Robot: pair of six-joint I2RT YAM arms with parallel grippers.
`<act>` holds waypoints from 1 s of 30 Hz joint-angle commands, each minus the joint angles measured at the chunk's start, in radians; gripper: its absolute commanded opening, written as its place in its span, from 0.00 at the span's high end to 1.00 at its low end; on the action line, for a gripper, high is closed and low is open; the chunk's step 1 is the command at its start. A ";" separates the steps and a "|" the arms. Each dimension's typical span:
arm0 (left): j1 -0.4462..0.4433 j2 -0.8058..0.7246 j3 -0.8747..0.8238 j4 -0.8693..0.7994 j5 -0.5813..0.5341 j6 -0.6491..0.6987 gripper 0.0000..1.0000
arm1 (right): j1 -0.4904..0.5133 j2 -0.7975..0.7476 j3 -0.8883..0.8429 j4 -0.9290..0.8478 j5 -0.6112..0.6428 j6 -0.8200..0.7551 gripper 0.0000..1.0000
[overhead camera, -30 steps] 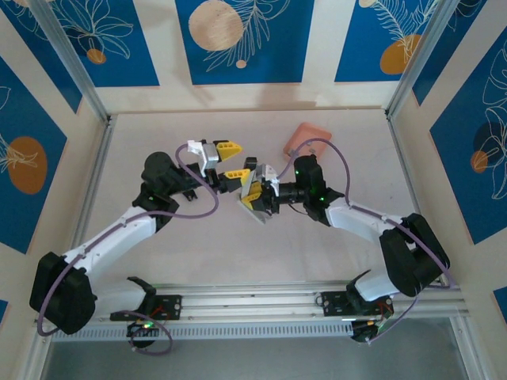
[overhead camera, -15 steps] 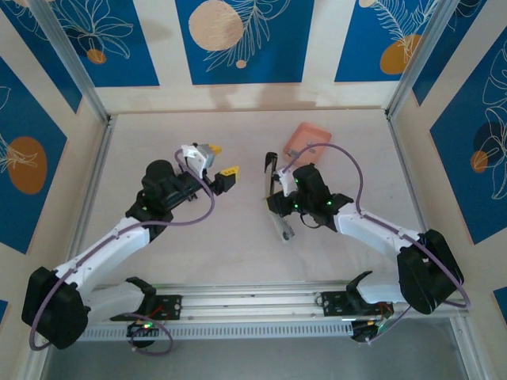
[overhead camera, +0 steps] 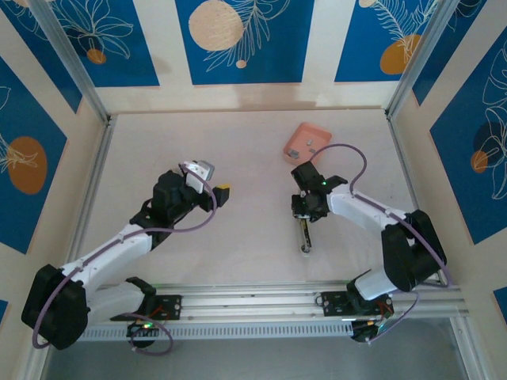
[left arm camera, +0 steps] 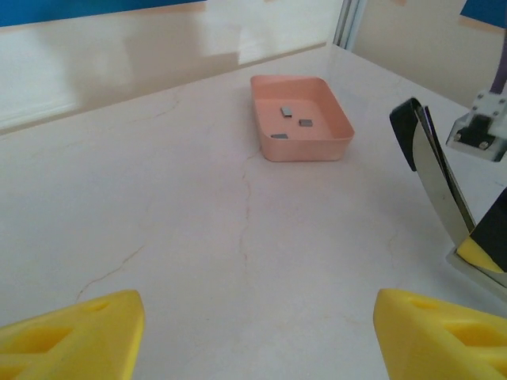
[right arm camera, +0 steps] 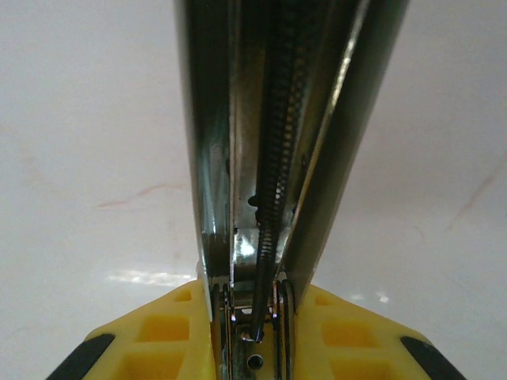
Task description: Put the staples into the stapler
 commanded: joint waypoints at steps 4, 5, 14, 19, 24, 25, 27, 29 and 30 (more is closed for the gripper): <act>0.006 0.013 -0.017 0.008 -0.019 -0.008 0.24 | -0.003 0.078 0.079 -0.044 0.024 0.020 1.00; 0.006 0.016 -0.018 0.009 -0.018 -0.009 0.24 | -0.003 0.095 0.088 -0.034 0.021 0.014 1.00; 0.007 0.021 -0.028 0.017 -0.040 0.012 0.23 | 0.015 0.235 0.193 -0.008 0.018 -0.024 1.00; 0.007 0.026 -0.028 0.018 -0.034 0.007 0.23 | 0.021 0.293 0.229 -0.008 0.018 -0.019 1.00; 0.007 0.029 -0.026 0.017 -0.027 0.015 0.22 | 0.030 0.310 0.224 -0.003 0.012 -0.021 0.89; 0.007 0.029 -0.026 0.016 -0.026 0.015 0.23 | 0.030 0.312 0.222 0.001 0.007 -0.019 0.85; 0.007 0.030 -0.026 0.017 -0.022 0.013 0.23 | 0.031 0.318 0.223 0.007 -0.002 -0.018 0.79; 0.007 0.028 -0.025 0.017 -0.021 0.008 0.23 | 0.030 0.327 0.228 0.007 -0.006 -0.016 0.74; 0.007 0.027 -0.025 0.017 -0.020 0.008 0.23 | 0.029 0.330 0.231 0.008 -0.007 -0.016 0.72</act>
